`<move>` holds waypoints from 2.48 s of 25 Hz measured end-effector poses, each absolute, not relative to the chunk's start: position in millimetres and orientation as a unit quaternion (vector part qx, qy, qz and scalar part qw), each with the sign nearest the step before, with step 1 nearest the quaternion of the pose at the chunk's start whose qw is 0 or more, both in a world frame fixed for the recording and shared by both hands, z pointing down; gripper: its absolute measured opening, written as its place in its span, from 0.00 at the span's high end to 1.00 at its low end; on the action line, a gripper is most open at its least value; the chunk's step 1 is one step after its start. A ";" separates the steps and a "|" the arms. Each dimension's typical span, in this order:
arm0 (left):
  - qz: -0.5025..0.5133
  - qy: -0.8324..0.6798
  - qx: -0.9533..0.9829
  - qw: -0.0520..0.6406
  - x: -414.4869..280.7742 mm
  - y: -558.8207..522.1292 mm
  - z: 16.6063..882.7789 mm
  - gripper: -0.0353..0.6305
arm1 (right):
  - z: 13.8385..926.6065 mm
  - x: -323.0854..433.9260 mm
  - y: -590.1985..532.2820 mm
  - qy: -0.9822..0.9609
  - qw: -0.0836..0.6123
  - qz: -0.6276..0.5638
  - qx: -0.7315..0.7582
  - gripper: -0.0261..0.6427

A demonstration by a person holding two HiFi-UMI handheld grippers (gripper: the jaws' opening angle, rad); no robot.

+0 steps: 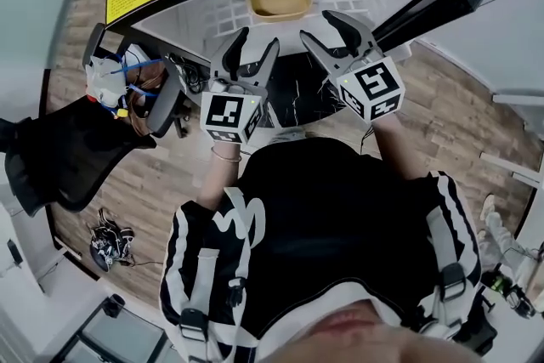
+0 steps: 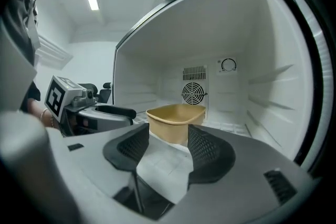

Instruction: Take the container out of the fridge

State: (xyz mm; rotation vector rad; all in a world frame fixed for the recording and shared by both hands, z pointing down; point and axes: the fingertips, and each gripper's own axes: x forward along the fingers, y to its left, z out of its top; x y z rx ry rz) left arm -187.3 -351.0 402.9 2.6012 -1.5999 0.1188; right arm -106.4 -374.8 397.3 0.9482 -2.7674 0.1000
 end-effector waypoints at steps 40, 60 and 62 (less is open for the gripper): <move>0.093 -0.522 0.846 0.058 -186.1 -400.7 413.7 0.60 | 410.8 -135.6 -412.0 -0.944 0.111 0.035 0.309 0.60; 0.072 -0.544 0.835 0.035 -176.3 -358.7 391.9 0.61 | 389.8 -124.8 -373.7 -0.952 0.078 0.025 0.295 0.60; 0.070 -0.546 0.834 0.034 -175.0 -353.3 390.9 0.61 | 388.9 -123.5 -368.3 -0.953 0.076 0.023 0.293 0.60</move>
